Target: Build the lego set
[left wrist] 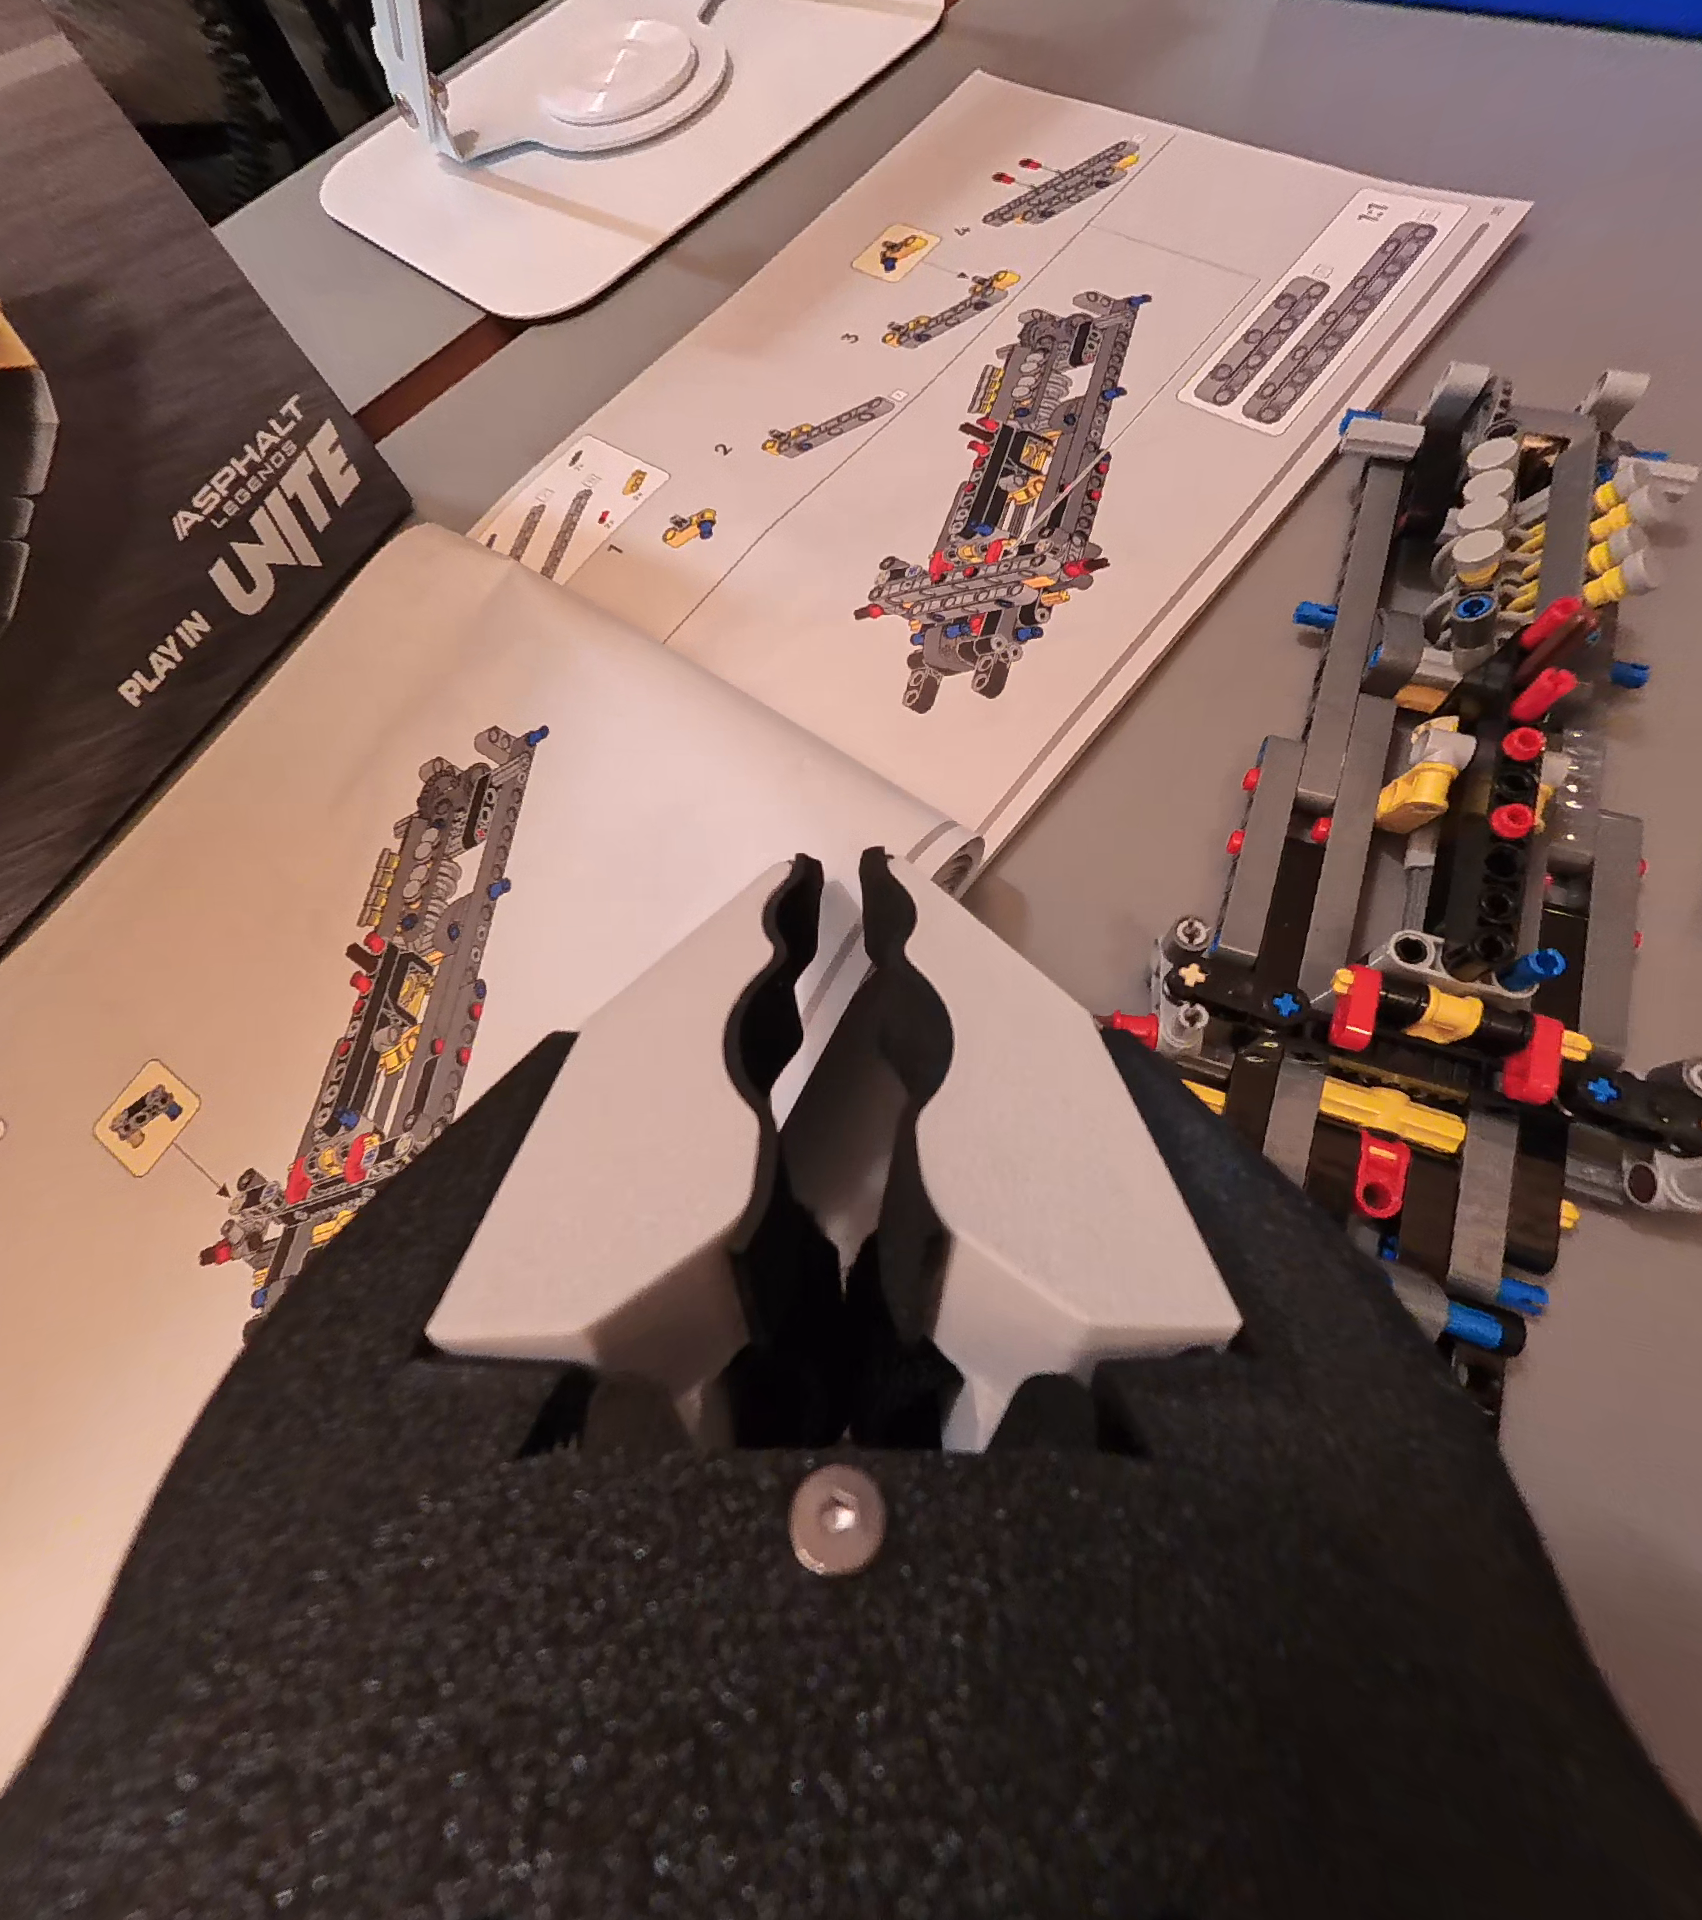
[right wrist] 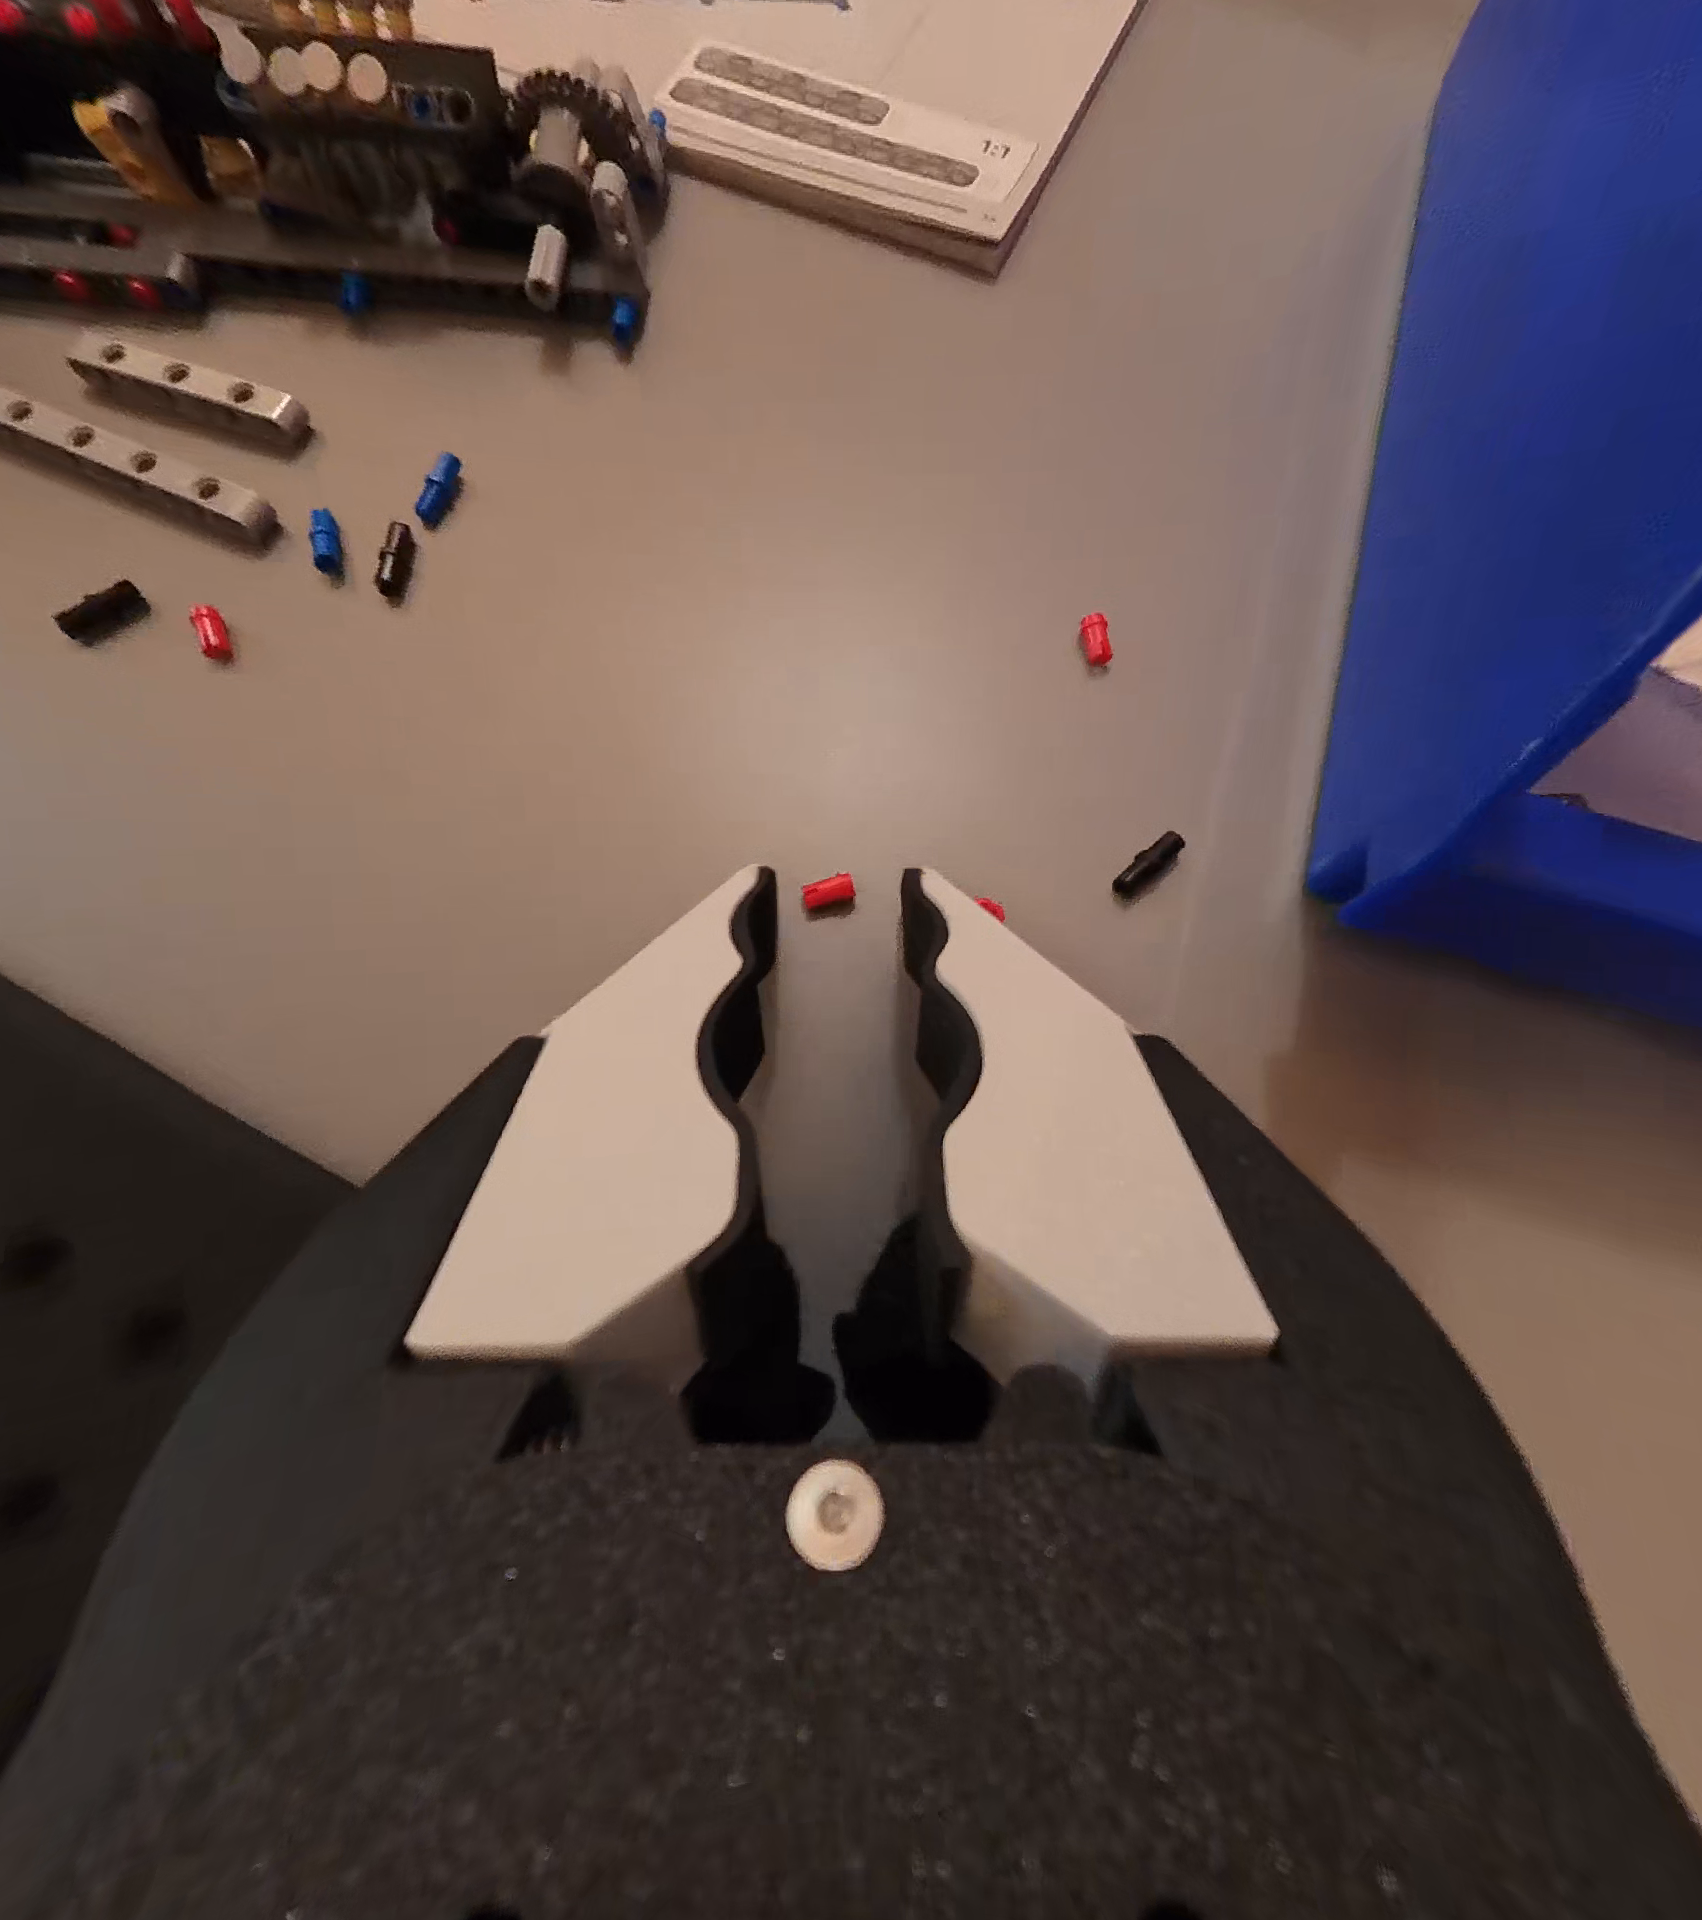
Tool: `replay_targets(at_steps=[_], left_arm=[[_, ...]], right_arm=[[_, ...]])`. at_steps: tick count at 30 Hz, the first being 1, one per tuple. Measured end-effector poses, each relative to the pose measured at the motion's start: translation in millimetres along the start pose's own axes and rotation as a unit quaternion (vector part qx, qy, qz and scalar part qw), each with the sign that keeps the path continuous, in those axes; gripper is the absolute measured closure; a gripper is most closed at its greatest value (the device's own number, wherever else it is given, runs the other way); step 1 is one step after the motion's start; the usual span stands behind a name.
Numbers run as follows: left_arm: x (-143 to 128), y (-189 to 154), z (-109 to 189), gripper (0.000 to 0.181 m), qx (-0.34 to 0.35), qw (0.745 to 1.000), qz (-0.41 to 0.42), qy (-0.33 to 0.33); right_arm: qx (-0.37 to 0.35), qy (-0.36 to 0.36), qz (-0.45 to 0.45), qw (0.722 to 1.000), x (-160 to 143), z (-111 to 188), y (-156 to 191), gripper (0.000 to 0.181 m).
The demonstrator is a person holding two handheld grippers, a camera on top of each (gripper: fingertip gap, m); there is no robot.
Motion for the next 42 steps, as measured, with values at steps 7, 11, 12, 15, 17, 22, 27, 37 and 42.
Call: replay_targets(at_steps=[7,11,12,15,17,22,27,37,42], left_arm=[[1.1,3.3,2.6,0.175,0.005,1.000,0.004,-0.004],[2.1,2.5,3.4,0.175,0.005,1.000,0.002,-0.006],[2.1,2.2,3.4,0.175,0.005,1.000,0.001,-0.006],[2.8,1.8,4.1,0.175,0.005,1.000,0.000,-0.007],[3.3,2.0,4.6,0.175,0.006,1.000,0.000,-0.008],[4.3,2.0,5.9,0.175,0.007,1.000,0.000,-0.010],[6.5,-0.3,8.0,0.175,0.007,1.000,-0.003,-0.016],[11.7,-9.5,10.2,0.175,0.001,0.999,-0.028,-0.025],[12.7,-7.3,19.7,0.174,-0.045,0.998,0.000,-0.037]], right_arm=[[0.017,0.014,-0.004,1.000,0.3,-4.1,-1.7,0.167],[0.015,0.014,-0.003,1.000,-0.5,-3.2,-1.3,0.172],[0.016,0.015,-0.002,1.000,0.2,-3.7,-0.5,0.172],[0.041,0.001,-0.001,0.999,14.7,-7.0,13.0,0.172],[0.100,-0.011,0.003,0.995,31.7,-12.7,36.7,0.172],[0.199,0.038,0.064,0.977,48.6,-37.8,89.9,0.172],[0.160,0.046,0.086,0.982,57.3,-53.4,97.3,0.172],[0.121,0.077,0.100,0.985,56.6,-62.6,99.4,0.172],[0.115,0.075,0.110,0.984,54.2,-59.5,100.6,0.172]])
Point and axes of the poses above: each gripper's, where its closed fingertips meet, z back along the fingers, x out of its top, y = z × x across the jaws, the point moved 8 cm from there along z, back along the fingers, and after that the axes turned 4 degrees about x, right-handed, at the moved point
